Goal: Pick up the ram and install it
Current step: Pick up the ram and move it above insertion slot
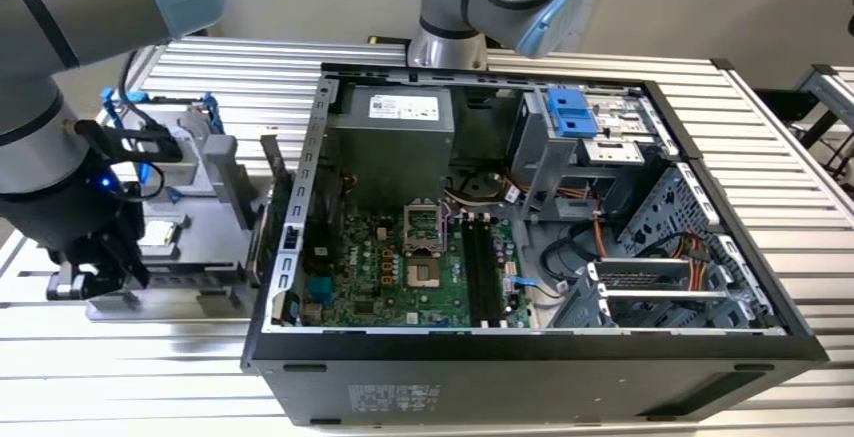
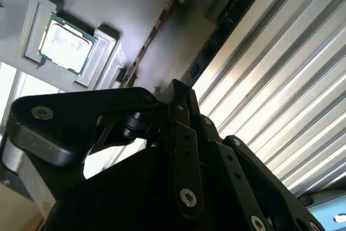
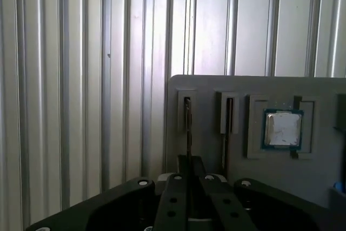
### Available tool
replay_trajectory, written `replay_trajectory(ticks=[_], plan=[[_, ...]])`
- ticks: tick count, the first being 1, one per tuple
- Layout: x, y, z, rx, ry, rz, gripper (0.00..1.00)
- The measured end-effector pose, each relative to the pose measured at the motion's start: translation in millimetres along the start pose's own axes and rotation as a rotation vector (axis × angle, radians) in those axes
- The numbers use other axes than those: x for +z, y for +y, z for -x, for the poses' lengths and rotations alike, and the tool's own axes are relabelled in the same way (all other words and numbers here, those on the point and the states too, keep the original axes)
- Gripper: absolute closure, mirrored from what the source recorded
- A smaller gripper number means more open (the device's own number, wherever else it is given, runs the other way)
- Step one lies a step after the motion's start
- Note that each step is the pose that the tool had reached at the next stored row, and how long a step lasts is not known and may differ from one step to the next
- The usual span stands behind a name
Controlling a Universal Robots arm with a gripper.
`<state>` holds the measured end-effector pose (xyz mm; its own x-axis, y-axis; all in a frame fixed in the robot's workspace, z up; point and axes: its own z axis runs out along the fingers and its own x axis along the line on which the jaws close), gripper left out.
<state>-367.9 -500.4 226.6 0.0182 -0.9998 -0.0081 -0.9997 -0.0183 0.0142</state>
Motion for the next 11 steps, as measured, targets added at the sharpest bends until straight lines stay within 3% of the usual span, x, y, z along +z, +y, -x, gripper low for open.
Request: replay_trajectory(ticks=[11], plan=[[-16.6,0.5,1.3,0.001,0.0017,-0.0023,1.0]])
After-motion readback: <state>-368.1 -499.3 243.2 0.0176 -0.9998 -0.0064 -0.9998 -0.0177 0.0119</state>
